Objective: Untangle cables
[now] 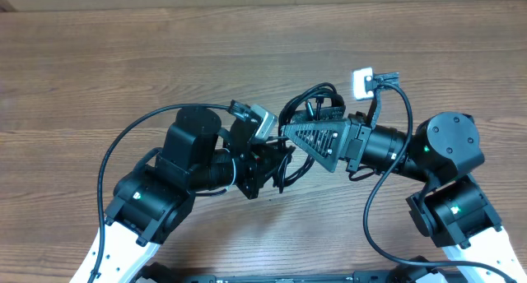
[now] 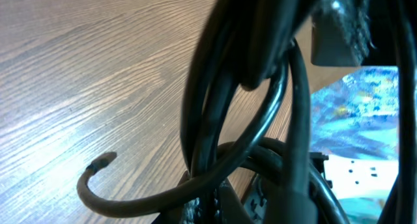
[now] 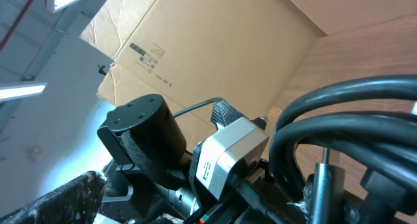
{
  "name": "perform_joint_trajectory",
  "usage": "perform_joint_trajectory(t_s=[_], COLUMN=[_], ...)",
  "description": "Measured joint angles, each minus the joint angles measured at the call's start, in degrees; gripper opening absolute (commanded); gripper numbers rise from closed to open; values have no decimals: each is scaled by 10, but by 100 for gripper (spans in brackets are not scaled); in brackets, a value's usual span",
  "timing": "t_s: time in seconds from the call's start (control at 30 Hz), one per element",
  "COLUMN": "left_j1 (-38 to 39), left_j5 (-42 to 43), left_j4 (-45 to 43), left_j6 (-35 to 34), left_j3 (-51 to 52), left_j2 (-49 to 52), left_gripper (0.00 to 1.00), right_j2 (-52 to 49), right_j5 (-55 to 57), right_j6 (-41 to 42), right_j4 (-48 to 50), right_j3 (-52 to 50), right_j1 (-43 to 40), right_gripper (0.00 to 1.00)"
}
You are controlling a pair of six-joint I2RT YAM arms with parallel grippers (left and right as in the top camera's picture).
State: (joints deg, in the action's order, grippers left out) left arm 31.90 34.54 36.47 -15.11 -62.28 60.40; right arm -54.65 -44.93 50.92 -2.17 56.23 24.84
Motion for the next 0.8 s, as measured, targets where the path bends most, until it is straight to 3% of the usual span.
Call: perform_joint_trajectory(t_s=[0.2,0.47,0.8], left_j1=[0,-18,-73], left_j5=[-23,-107,-125], left_j4=[-1,-25,-48], left_j6=[16,-52,-90], left_j3=[0,0,0], left_j2=[0,0,0], left_gripper=[4,4,4], right_j2=[0,0,0], right_j5=[-3,-58,-206], right_j6=[-10,-23,-128], right_j4=[-2,-7,-28], right_j3=[0,0,0], right_j1=[0,0,-1], right_gripper=[97,99,99])
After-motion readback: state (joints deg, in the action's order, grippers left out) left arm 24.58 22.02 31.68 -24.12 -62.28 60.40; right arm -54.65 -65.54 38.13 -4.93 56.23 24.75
